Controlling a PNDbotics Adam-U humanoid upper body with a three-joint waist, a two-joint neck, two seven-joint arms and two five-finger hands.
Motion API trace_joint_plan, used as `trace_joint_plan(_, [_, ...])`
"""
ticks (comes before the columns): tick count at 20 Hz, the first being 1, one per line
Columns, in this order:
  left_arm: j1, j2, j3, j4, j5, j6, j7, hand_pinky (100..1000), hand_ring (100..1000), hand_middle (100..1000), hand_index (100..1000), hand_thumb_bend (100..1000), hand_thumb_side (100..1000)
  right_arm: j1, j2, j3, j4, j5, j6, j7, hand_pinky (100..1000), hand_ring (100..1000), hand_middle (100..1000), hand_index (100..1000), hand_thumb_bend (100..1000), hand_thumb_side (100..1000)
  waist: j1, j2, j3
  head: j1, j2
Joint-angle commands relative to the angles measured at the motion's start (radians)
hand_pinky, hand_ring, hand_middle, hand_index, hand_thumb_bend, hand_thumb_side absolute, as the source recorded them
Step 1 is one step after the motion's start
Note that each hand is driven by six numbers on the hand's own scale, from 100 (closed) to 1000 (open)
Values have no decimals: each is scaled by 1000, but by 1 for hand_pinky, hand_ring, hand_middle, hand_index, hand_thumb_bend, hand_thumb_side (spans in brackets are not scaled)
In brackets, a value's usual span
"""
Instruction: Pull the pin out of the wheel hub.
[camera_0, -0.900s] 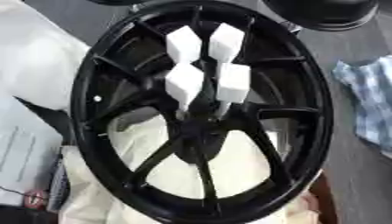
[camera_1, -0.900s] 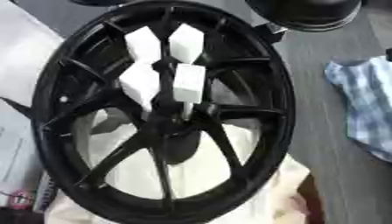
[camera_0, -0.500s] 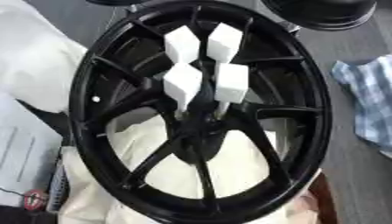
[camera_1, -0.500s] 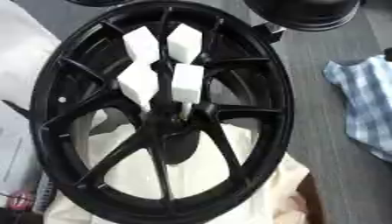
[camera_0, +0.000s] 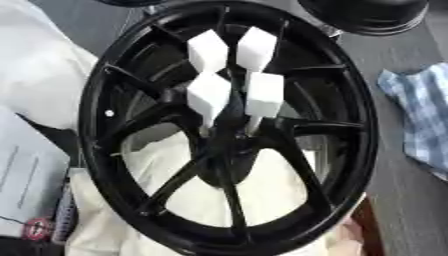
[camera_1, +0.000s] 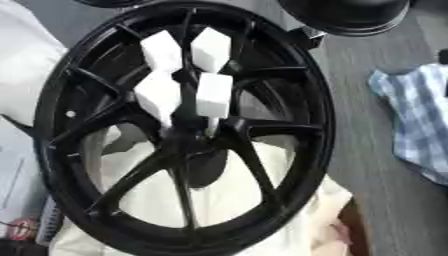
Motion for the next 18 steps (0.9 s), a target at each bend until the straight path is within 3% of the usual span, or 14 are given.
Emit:
trace_joint_plan(1, [1,31,-1,-16,-4,3,-5,819,669,545,776,100,732,-26,-127,1,-15,119,-1,75,883,816,701,795,100,201,-2,-25,-3,4,9])
trace_joint_plan(6, [2,34,-6,-16,-3,7,-11,819,669,545,775,100,734,-87,-219,42,-15,237,-31,216,877,828,730,799,100,204,-11,-30,-1,1,14])
trace_joint_plan(10, [1,36,-9,-16,-1,8,-16,819,669,544,776,100,737,-137,-268,70,-15,295,-94,269,878,849,755,804,100,217,-16,-30,7,-4,15])
trace_joint_plan(13, [-1,36,-12,-16,1,9,-20,820,670,544,775,100,738,-170,-288,93,-15,303,-128,301,878,847,754,803,100,222,-18,-29,14,-9,16])
trace_joint_plan(18, [-6,38,-15,-16,4,8,-25,820,670,545,775,100,738,-216,-307,123,-15,276,-127,339,878,844,750,801,100,223,-18,-26,23,-16,20])
